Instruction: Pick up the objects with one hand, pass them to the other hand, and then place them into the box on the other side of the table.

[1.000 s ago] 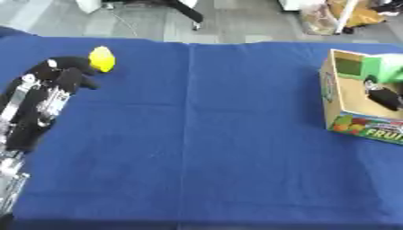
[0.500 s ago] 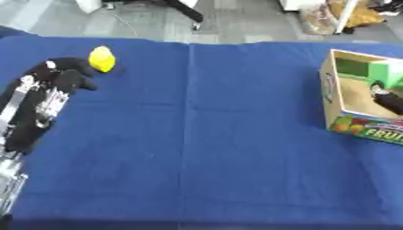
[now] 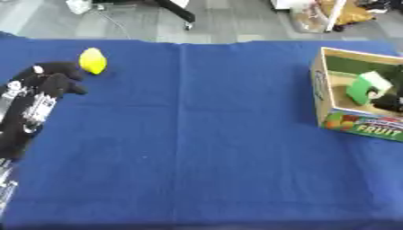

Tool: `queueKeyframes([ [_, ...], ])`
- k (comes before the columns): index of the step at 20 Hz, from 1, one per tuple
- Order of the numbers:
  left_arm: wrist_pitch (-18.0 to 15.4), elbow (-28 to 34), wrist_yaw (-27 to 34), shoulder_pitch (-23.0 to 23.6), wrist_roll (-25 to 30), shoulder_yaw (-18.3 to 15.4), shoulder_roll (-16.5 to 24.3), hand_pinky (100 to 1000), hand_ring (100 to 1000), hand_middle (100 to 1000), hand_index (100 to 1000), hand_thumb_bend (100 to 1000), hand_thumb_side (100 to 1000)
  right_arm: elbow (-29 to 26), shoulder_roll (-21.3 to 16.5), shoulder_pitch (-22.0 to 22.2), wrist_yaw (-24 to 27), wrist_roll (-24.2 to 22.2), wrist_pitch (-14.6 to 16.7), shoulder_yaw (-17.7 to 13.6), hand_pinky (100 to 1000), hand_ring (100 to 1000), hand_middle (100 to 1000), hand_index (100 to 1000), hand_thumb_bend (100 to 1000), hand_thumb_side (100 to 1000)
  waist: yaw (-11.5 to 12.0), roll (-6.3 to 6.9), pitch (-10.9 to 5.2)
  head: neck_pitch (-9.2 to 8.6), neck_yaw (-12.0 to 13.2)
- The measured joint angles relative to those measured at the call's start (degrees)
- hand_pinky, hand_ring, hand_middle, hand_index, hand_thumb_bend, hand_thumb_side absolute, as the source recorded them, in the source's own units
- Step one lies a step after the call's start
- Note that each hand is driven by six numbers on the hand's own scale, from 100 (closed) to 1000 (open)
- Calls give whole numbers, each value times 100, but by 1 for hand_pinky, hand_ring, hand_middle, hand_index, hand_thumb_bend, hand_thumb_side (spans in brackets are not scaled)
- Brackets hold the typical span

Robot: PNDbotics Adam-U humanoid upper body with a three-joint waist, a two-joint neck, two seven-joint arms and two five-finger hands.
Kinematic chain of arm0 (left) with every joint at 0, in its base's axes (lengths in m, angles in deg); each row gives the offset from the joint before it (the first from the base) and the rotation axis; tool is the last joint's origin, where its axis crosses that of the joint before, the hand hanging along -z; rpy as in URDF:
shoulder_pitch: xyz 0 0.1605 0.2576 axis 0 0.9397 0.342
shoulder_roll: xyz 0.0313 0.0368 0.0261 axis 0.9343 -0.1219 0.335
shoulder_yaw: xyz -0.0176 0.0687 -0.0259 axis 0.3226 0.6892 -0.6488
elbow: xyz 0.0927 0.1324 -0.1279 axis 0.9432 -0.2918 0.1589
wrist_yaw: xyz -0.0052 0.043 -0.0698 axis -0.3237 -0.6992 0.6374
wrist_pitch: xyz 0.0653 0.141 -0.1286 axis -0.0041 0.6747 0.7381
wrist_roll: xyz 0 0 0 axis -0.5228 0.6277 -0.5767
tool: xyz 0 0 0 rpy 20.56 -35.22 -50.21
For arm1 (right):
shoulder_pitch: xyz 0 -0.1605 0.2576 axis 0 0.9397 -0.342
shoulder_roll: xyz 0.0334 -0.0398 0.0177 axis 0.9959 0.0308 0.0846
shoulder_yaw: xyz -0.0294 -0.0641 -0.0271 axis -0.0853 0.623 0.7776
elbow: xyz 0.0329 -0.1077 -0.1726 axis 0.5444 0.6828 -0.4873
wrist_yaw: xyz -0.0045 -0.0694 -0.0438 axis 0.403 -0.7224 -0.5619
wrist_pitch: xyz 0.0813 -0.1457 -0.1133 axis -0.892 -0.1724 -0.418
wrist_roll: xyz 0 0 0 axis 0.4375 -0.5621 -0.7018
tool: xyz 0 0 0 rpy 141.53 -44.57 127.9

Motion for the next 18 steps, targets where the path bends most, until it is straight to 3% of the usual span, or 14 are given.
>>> queueKeyframes([
  [5, 3, 0, -3, 10, 8, -1, 0, 771, 607, 631, 776, 330, 693, -90, -82, 4, -98, -334, 17, -63, 372, 310, 297, 1000, 200, 100, -11, 0, 0, 0, 0],
  [9, 9, 0, -4, 25, 19, -1, 0, 773, 607, 630, 777, 328, 694, -147, -119, 5, -205, -393, 33, -88, 384, 316, 303, 1000, 284, 261, -16, 0, 0, 0, 0],
  [11, 10, 0, -4, 34, 20, -1, 0, 771, 606, 630, 777, 326, 695, -194, -141, 7, -265, -402, 59, -101, 386, 313, 299, 1000, 284, 279, -16, 0, 0, 0, 0],
  [16, 20, 0, -17, 44, 10, -28, -1, 769, 599, 624, 774, 332, 687, -567, -237, 143, -242, -339, 149, -173, 355, 278, 265, 1000, 212, 290, -23, 0, 0, 0, 6],
  [18, 33, 0, -43, 47, -16, -59, -1, 767, 593, 621, 772, 334, 679, -935, -297, 279, -104, -213, 186, -228, 337, 263, 250, 1000, 142, 361, -25, 0, 0, 0, 16],
])
